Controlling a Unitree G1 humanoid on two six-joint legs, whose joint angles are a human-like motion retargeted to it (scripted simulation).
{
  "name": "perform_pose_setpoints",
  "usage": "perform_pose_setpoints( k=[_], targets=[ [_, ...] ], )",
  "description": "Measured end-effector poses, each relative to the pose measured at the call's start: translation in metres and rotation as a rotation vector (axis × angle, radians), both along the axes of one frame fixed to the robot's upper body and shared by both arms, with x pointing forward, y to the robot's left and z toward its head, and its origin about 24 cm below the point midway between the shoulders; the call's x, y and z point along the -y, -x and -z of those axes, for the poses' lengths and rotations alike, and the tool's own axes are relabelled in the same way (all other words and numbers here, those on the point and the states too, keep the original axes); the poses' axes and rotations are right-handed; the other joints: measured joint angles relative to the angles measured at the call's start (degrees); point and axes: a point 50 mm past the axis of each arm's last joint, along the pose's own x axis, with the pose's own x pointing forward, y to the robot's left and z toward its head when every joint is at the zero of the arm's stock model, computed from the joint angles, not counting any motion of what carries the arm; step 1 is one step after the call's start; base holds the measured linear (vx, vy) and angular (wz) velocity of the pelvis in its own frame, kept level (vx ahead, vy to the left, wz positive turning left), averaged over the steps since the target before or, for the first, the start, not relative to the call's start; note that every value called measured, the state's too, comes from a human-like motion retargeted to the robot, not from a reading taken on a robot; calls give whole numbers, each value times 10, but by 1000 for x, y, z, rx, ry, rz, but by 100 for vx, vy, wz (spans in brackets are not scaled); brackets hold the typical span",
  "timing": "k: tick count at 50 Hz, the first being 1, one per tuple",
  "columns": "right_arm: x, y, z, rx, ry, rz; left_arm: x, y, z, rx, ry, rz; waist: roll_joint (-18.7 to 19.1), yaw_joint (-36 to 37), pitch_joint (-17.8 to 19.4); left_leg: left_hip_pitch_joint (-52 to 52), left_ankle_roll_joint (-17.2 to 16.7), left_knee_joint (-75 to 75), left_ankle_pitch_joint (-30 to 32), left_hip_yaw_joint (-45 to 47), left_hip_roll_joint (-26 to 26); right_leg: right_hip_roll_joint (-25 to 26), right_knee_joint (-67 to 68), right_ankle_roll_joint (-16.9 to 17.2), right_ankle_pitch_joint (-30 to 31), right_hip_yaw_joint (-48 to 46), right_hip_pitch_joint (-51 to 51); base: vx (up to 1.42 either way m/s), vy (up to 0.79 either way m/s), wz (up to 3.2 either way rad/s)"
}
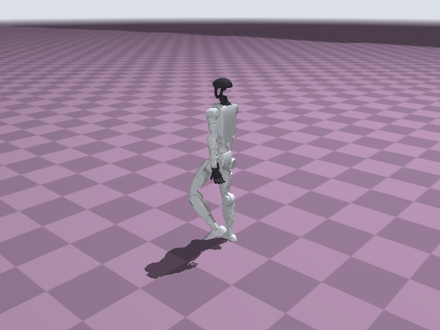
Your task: In place motions
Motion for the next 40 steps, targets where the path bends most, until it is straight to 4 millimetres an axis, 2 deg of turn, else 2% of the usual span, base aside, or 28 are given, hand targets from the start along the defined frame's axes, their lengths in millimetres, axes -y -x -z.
perform_pose_setpoints(
  k=[3, 5, 7, 8, 10, 13, 15, 17, 18, 20, 22, 26, 30, 35, 38, 40],
  targets=[
    [13, 24, 3, -76, 63, -16, -6, -12, 1, 13, -31, 19, 20, -21, -8, 136, -21, -222, 31, -27, -46, 12, 7, 6, -11, -13, 8, 10, -8, 25],
    [21, 43, 4, -128, 104, -13, -11, -22, 1, 21, -57, 41, 37, -28, -18, 213, -35, -365, -42, -44, -69, 30, 14, 7, -21, -18, 6, 9, -11, 21],
    [31, 62, 4, -185, 146, 15, -13, -36, 2, 40, -76, 68, 61, -43, -29, 265, -43, -469, -96, -29, -50, 48, 33, 7, -39, -34, 1, 10, -12, 59],
    [36, 73, 3, -218, 165, 33, -13, -43, 2, 56, -79, 78, 72, -51, -34, 274, -39, -506, -87, -51, -51, 56, 44, 7, -46, -38, -3, 6, -12, 102],
    [41, 90, 2, -266, 198, 85, -13, -69, 2, 116, -72, 98, 83, -99, -22, 279, -49, -540, -58, -117, -43, 57, 77, 9, -52, -66, -9, -12, -12, 160],
    [47, 105, 0, -291, 215, 221, -16, -120, -2, 251, -80, 154, 90, -109, 18, 277, -40, -542, -41, -134, -30, 35, 181, 40, 19, -87, -45, -26, -10, 69],
    [51, 120, -3, -332, 207, 296, -12, -152, -7, 341, -86, 217, 102, -80, 16, 257, -36, -534, -40, -133, -17, 22, 299, 81, 106, -48, -128, -18, -5, -34],
    [57, 127, -5, -368, 222, 300, -9, -183, -14, 445, -101, 245, 110, -88, 23, 243, -37, -531, -41, -139, -8, 27, 413, 99, 176, 1, -225, -24, -3, -22],
    [60, 129, -6, -374, 247, 290, -11, -198, -19, 504, -111, 246, 115, -98, 32, 241, -37, -530, -41, -138, -3, 33, 473, 88, 173, 10, -269, -25, -3, -25],
    [66, 130, -7, -372, 291, 267, -19, -225, -30, 605, -138, 241, 118, -116, 41, 231, -34, -531, -36, -130, -1, 2, 593, 37, 144, -23, -346, -23, -3, -22],
    [67, 130, -8, -378, 302, 253, -27, -239, -38, 659, -178, 227, 132, -152, 49, 215, -35, -526, -32, -148, 11, -16, 699, 7, 100, -52, -421, -16, -6, 41],
    [65, 149, -11, -445, 270, 267, -19, -244, -40, 695, -194, 205, 159, -161, 40, 191, -33, -520, -25, -163, 37, 22, 818, 27, 57, -41, -544, 0, -8, 21],
    [65, 152, -12, -450, 282, 253, -17, -240, -37, 686, -158, 186, 166, -170, 43, 183, -33, -511, -27, -160, 48, 28, 831, 25, 43, -50, -560, -1, -2, -6],
    [61, 148, -10, -437, 266, 242, -15, -211, -24, 580, -149, 223, 148, -143, 30, 209, -40, -531, -24, -118, 38, 39, 719, 35, 45, -24, -450, 6, 0, -40],
    [58, 141, -7, -405, 254, 229, -13, -182, -14, 494, -125, 225, 137, -125, 12, 221, -44, -542, -25, -94, 28, 66, 578, 48, 55, 5, -346, 13, 0, -39],
    [57, 129, -5, -383, 240, 218, -14, -161, -8, 427, -97, 226, 113, -104, 12, 242, -45, -545, -32, -71, 10, 92, 457, 62, 63, 56, -259, 14, 2, -47]
  ],
)
